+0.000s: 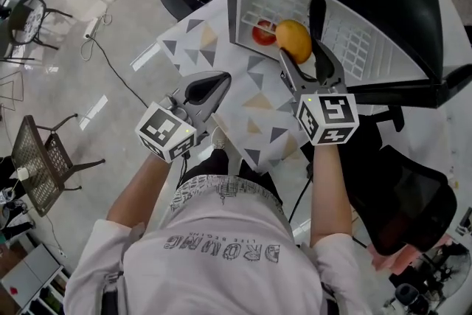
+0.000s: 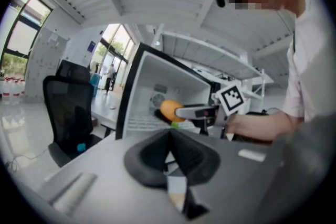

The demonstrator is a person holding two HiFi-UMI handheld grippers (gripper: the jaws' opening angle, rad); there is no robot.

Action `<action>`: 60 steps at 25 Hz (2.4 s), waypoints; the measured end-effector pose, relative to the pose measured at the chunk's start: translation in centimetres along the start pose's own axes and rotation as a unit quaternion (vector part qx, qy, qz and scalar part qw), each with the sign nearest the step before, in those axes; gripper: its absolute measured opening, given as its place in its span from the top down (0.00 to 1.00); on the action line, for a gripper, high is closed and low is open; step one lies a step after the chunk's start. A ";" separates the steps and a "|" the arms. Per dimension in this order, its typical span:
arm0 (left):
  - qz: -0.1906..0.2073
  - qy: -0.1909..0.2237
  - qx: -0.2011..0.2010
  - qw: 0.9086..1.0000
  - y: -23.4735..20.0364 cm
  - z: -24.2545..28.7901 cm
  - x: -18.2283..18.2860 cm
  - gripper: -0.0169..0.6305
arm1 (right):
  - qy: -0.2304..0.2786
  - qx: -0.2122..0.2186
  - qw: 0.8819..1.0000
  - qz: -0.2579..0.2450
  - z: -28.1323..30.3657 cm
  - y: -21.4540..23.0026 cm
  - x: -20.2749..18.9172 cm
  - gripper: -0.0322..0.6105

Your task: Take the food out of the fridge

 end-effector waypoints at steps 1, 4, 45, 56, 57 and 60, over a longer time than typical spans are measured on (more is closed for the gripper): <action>0.002 0.000 -0.002 1.000 0.3 0.0 0.1 0.96 | 0.002 0.001 1.000 0.001 -0.5 -0.1 0.0 0.54; 0.008 0.000 -0.007 1.000 1.2 0.2 0.2 0.96 | 0.008 0.002 1.000 0.002 -1.9 -0.3 -0.1 0.54; 0.056 -0.014 -0.045 0.997 6.6 3.7 1.4 0.96 | 0.026 -0.033 0.997 0.071 -13.6 1.2 -4.1 0.54; 0.053 -0.016 -0.046 0.997 7.5 4.1 1.0 0.96 | 0.022 -0.026 0.997 0.075 -14.2 1.0 -4.6 0.54; 0.055 -0.016 -0.046 0.997 7.6 4.1 1.0 0.96 | 0.022 -0.025 0.997 0.075 -14.2 1.0 -4.7 0.54; 0.057 -0.017 -0.045 0.997 7.8 4.1 0.9 0.96 | 0.020 -0.022 0.997 0.074 -14.3 0.9 -4.8 0.54</action>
Point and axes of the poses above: the fingertips, and each gripper's own axes: z forward along the fingers, y to its right, x out of its top, the point moved 5 cm from there along -z, backward along the fingers, and after that the axes turned 8 degrees about x, right-handed, at the moved point
